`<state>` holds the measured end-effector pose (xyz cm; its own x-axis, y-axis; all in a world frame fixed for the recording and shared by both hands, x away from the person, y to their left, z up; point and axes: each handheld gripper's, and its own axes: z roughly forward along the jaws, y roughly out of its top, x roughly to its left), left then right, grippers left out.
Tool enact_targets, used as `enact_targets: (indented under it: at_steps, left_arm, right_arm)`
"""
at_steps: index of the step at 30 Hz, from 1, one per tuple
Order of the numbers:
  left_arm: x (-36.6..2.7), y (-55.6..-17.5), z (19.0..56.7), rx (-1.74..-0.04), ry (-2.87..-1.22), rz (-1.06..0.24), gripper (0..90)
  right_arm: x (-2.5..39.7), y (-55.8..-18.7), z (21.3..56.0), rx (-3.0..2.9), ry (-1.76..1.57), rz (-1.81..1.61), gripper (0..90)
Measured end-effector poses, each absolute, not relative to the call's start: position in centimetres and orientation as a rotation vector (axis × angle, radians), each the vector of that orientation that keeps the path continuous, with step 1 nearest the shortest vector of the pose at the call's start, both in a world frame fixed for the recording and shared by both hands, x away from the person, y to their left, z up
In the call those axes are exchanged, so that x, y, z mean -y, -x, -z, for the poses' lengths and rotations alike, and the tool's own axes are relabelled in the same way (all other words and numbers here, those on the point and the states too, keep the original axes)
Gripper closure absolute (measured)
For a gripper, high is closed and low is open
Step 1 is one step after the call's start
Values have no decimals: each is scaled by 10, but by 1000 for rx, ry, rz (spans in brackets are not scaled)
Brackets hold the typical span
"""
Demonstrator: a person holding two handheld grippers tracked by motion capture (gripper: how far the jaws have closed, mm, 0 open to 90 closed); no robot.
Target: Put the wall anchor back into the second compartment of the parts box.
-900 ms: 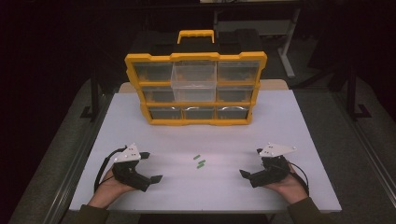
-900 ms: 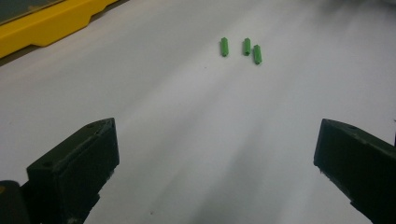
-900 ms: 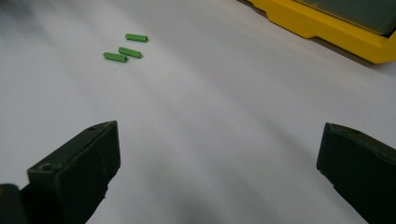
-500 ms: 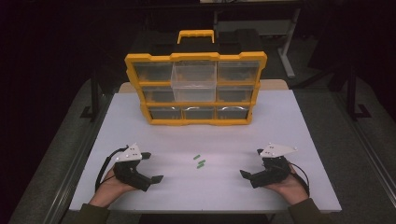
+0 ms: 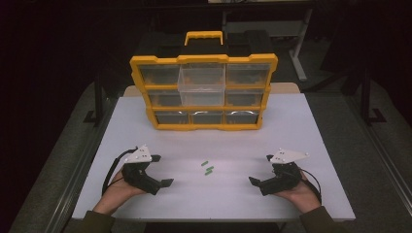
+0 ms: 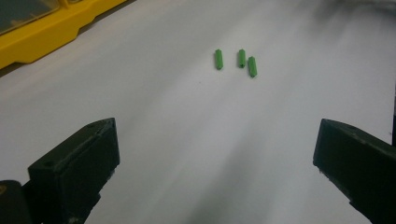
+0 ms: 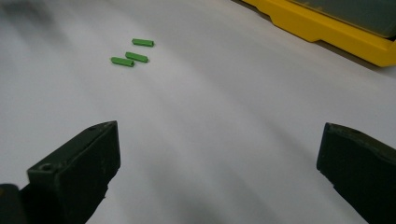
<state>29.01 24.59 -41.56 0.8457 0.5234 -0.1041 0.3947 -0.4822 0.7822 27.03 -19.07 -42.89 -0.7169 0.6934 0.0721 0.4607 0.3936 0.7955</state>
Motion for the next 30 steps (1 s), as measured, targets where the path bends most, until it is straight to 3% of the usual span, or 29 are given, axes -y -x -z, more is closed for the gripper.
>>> enact_targets:
  at_steps: [30]
  left_arm:
    - [-216,-314,404,-622,-2161,-164,0]
  right_arm:
    - [190,-270,428,-2382,-1001,-1248,0]
